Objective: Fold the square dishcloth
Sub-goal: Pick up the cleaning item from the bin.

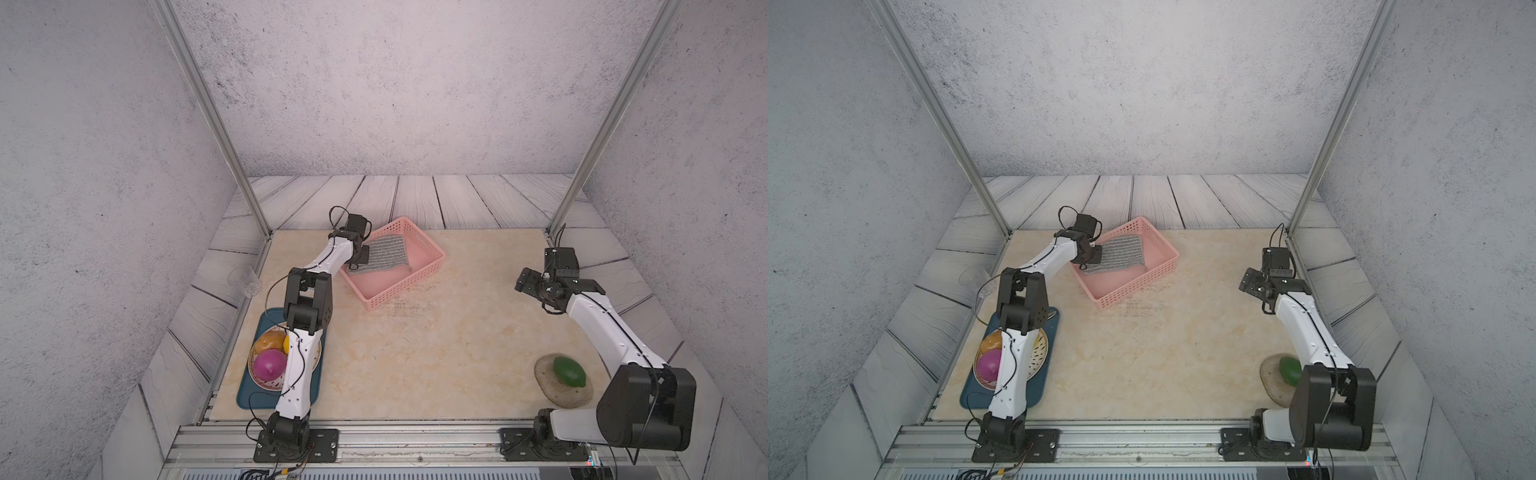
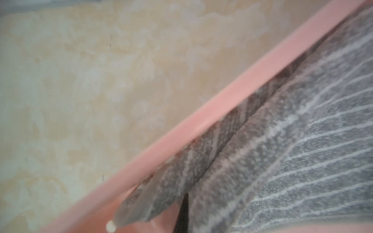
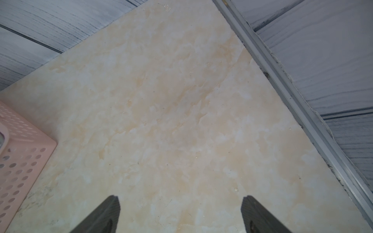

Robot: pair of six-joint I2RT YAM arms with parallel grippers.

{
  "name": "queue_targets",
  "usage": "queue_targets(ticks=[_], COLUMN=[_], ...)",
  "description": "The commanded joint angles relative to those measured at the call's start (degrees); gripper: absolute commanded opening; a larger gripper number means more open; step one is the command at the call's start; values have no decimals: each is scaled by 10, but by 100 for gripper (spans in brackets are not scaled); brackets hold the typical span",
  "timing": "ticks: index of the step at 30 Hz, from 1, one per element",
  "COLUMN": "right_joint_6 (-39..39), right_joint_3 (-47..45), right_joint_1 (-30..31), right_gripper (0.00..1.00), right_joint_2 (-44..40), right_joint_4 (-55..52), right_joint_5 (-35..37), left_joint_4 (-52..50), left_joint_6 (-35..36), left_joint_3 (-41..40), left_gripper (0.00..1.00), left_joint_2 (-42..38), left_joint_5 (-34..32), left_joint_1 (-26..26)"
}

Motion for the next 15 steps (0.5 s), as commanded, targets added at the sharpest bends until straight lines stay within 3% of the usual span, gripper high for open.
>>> queue_targets(ticks=[1,9,15], right_joint_6=[-11,-13,-11], right_joint_3=[27,77,109], right_joint_1=[-1,-1,-1], right_gripper=[91,89,88], right_joint_2=[9,6,-10], right_joint_4=[-25,-70,-103], right_joint_5=[-21,-52,-66], left_joint_4=[-23,-44,-53], left_joint_6=[24,28,32], left_joint_3=[44,72,74], left_gripper=[0,0,0], left_joint_2=[-12,-110,-177], left_joint_5=[39,136,163], left_joint_1=[-6,-18,-57])
